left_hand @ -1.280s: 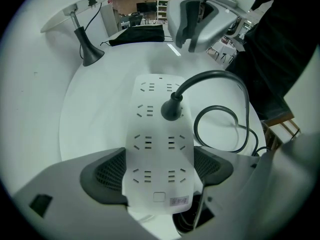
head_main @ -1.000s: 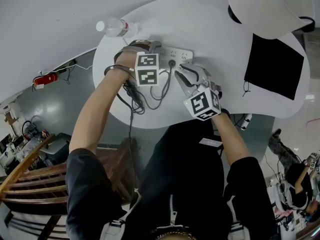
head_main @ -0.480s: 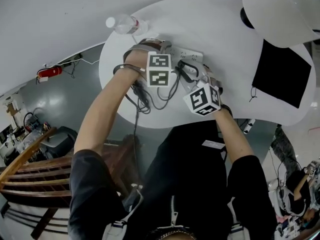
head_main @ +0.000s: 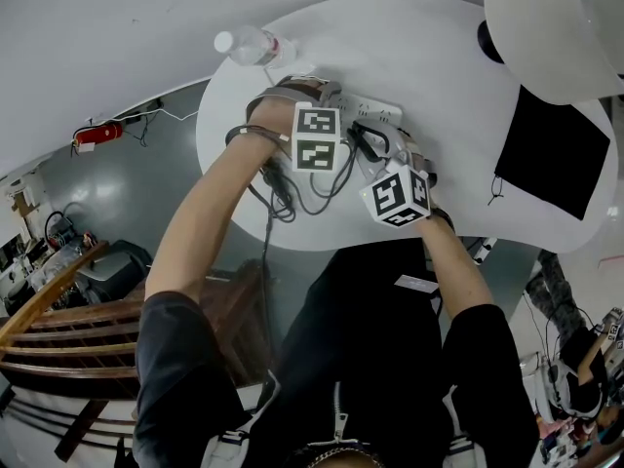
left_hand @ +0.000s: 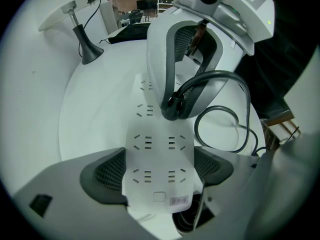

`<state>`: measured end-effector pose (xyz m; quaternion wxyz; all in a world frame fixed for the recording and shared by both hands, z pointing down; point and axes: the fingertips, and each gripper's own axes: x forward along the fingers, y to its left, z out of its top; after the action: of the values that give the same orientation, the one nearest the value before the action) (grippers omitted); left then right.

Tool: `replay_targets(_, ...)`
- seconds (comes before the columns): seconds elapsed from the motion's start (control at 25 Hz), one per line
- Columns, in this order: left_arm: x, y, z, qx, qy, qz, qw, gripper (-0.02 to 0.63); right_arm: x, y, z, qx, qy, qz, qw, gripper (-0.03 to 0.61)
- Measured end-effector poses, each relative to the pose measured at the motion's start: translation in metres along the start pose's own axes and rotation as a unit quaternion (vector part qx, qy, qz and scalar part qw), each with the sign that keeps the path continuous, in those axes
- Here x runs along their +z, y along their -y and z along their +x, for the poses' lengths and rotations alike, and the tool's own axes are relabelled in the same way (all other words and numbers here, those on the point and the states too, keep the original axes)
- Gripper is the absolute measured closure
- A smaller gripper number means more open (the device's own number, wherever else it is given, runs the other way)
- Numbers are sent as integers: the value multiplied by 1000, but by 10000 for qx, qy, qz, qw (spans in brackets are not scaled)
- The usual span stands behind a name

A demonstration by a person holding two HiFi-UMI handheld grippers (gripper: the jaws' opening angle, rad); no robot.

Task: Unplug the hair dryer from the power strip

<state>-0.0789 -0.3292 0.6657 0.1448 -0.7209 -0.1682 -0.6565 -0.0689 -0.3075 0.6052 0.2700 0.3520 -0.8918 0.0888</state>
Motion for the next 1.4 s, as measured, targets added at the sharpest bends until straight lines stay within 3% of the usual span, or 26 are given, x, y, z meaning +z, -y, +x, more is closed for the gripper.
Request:
replay_targets(0.28, 0, 0, 1, 5, -65, 11, 10000, 198, 2, 2, -1, -252, -63, 242, 9994, 526)
replay_targets(0.56, 0, -1, 2, 9, -116, -28, 9999, 199, 4, 5, 0, 125, -142, 396, 9990, 526)
replay_targets(0.92, 0, -2, 2, 12, -201, -87, 9998, 198, 4, 1, -3, -265, -197, -71, 9994, 532)
replay_targets(1.16, -1, -1, 2, 6, -271, -73, 9996, 198, 8, 9, -3, 82, -148, 471, 9987, 532)
replay_targets(1.4, 0, -2, 2, 7, -298, -104, 9995, 198, 7, 3, -5, -211, -212, 27, 9995, 535)
